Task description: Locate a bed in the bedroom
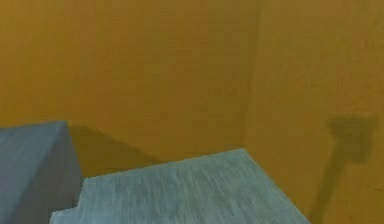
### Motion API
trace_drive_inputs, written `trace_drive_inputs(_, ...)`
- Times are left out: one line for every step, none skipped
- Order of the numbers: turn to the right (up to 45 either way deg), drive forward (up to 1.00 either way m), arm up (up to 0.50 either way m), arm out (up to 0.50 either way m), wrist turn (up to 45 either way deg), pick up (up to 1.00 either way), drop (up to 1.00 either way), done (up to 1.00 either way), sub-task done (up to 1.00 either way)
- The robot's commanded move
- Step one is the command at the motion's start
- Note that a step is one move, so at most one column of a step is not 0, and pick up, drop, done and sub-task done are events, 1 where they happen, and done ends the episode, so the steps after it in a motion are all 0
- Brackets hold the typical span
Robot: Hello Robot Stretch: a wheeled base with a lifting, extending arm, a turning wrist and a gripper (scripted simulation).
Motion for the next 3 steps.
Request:
trace_drive_inputs(-45.0, 0.0, 0.0, 0.0, 0.0, 0.0, 0.0, 0.0, 0.0)
trace_drive_inputs(-27.0, 0.0, 0.0, 0.0, 0.0, 0.0, 0.0, 0.0, 0.0)
trace_drive_inputs(0.0, 0.0, 0.0, 0.0, 0.0, 0.0, 0.0, 1.0, 0.0)
